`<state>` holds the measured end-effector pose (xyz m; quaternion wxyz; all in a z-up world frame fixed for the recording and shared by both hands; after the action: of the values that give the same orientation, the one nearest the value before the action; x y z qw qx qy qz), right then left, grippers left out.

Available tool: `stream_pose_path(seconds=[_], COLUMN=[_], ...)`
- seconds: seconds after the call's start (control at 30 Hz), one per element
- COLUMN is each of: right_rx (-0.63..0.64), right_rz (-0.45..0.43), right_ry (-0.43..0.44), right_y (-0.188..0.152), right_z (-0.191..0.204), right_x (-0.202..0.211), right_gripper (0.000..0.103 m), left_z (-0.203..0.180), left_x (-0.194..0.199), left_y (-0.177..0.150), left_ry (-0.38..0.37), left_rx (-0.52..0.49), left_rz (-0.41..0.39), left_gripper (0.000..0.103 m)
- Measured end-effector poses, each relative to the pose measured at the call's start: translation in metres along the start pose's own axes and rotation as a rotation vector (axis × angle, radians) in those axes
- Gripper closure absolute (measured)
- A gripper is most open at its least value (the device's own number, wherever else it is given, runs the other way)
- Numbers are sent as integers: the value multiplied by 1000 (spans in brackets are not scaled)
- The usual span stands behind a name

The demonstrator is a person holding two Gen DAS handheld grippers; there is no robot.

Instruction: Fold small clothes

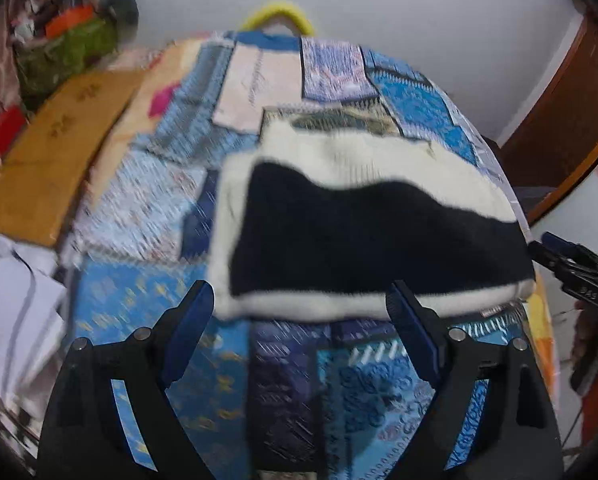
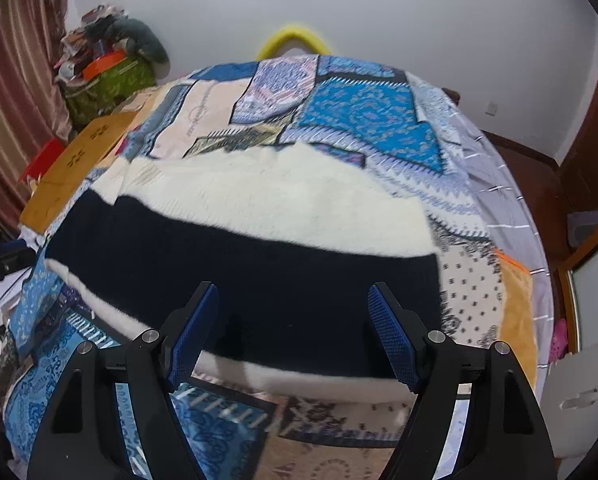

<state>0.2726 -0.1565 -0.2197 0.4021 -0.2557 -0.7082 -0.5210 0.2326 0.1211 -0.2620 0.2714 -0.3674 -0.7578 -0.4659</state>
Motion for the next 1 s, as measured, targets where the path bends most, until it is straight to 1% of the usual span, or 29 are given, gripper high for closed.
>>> stream_pose_path(seconds=[0.07,0.2,0.27,0.33,0.43,0.5,0.6,0.77,0.83,0.9,0.93,1.0], right_rx=[11,37,44,46,46,48,47,49,48,46,47,50], right_rz=[14,46,61,80,89,80,78,76,76,76,76,77], right_ry=[8,13,13,17,21,19,21,30,34,37,38,37], right_y=[-4,-12,-16,-21,-27,-27,-28,-28,-28,-27,-27,-27], right_z=[7,18,21,22,22,23,23,23,23,23,22,22], right_x=[-5,-16,-21,-27,-33,-33,-34,-34,-35,-36,-36,-36], right_gripper=[29,29,29,29,28,24,23,22,22,22,22,22], left_z=[2,14,22,27,31,33,31,34,39,49,53,57], left_x=[-8,-23,-29,-35,-42,-46,-49,-60,-62,-65,-66,-67], left_y=[-9,-23,-27,-27,-23,-19,-8,6,12,20,24,30], left_ry=[-29,-104,-108,-129,-182,-210,-251,-268,-240,-146,-104,-79], left_rx=[45,184,255,314,397,435,451,489,484,450,429,410], left_rz=[25,65,85,86,78,63,27,-16,-44,-69,-83,-107], left_gripper=[15,15,15,15,15,15,15,18,26,45,49,64])
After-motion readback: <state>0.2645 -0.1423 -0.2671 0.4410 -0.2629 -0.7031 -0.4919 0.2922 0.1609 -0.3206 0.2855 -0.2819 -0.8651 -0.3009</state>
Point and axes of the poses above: each gripper's, at about its wrist camera, not at the fingertips, and x roughly against the way its jaws point, z to its left, y to its top, the point moved 8 cm from there along -x, roughly the way its jaws point, and after that the axes turned 14 degrees about -y, right-handed, at the moved point
